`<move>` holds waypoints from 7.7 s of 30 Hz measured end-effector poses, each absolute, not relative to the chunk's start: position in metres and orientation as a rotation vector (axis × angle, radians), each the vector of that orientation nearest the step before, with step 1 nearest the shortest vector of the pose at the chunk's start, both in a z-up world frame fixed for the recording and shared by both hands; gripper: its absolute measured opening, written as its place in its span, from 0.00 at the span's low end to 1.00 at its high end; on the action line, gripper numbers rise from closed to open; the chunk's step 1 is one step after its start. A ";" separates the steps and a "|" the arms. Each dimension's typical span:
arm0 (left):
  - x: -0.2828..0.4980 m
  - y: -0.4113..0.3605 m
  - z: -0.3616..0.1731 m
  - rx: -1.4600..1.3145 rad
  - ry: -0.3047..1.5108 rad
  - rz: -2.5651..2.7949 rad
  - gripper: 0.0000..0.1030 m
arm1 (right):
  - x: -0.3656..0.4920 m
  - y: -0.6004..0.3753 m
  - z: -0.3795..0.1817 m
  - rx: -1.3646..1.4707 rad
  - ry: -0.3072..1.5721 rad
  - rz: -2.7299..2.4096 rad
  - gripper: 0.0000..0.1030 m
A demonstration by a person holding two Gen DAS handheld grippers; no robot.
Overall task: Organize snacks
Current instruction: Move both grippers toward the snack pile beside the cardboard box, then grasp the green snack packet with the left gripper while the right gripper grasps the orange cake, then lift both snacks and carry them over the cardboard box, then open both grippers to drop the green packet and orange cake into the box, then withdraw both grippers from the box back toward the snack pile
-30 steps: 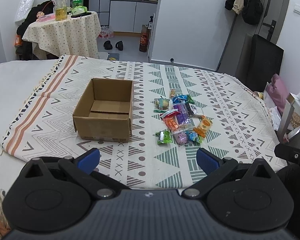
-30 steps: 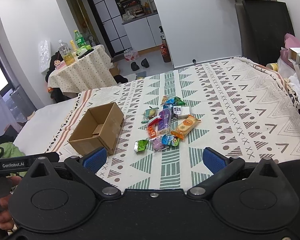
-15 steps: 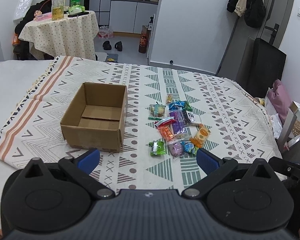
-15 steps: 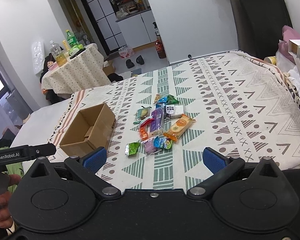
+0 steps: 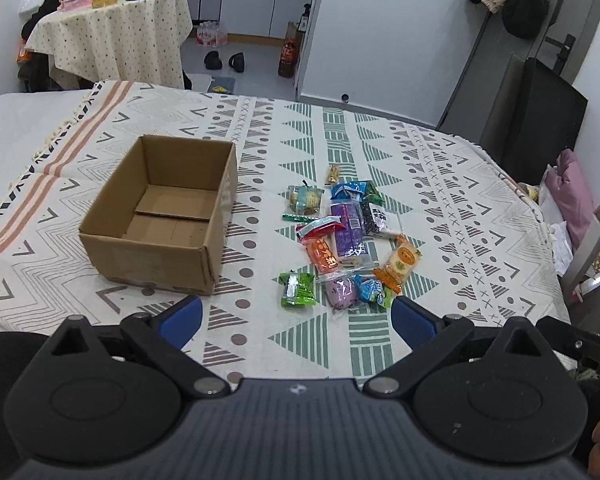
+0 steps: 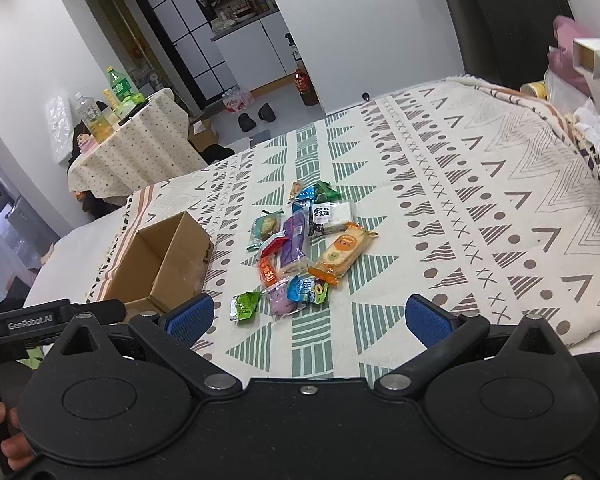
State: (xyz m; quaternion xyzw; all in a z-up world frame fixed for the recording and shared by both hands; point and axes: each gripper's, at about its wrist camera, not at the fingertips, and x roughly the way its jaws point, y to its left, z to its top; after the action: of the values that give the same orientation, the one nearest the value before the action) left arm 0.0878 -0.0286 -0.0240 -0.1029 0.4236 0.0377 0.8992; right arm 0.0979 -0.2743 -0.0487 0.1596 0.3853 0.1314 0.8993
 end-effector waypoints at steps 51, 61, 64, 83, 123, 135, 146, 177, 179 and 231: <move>0.225 -0.029 -0.177 -0.301 1.148 0.106 0.49 | 0.243 -0.275 -0.177 0.586 1.071 0.245 0.57; 0.247 -0.028 -0.195 -0.303 1.180 0.091 0.33 | 0.283 -0.256 -0.195 0.600 1.090 0.215 0.57; 0.249 -0.026 -0.194 -0.305 1.180 0.092 0.31 | 0.291 -0.248 -0.200 0.584 1.105 0.207 0.57; 0.231 -0.031 -0.169 -0.271 1.098 0.083 0.27 | 0.280 -0.246 -0.187 0.491 1.055 0.197 0.34; 0.174 0.009 -0.042 -0.261 0.873 0.152 0.27 | 0.223 -0.205 -0.073 0.462 0.798 0.397 0.34; 0.177 0.058 -0.040 -0.342 0.855 0.181 0.27 | 0.227 -0.158 -0.065 0.416 0.812 0.426 0.34; 0.183 0.107 -0.048 -0.391 0.865 0.193 0.27 | 0.233 -0.114 -0.062 0.376 0.820 0.432 0.34; 0.210 0.206 -0.082 -0.509 0.925 0.195 0.32 | 0.264 0.019 -0.093 0.286 0.980 0.549 0.34; 0.209 0.209 -0.081 -0.520 0.928 0.201 0.34 | 0.263 0.024 -0.094 0.287 0.990 0.571 0.34; 0.143 0.082 -0.031 -0.368 0.875 0.194 1.00 | 0.186 -0.139 -0.058 0.337 0.853 0.426 1.00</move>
State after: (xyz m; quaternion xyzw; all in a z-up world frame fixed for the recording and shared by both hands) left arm 0.1431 0.0825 -0.0310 -0.1767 0.4208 0.0934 0.8849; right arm 0.1856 -0.1387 -0.0580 0.1616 0.4087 0.2039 0.8748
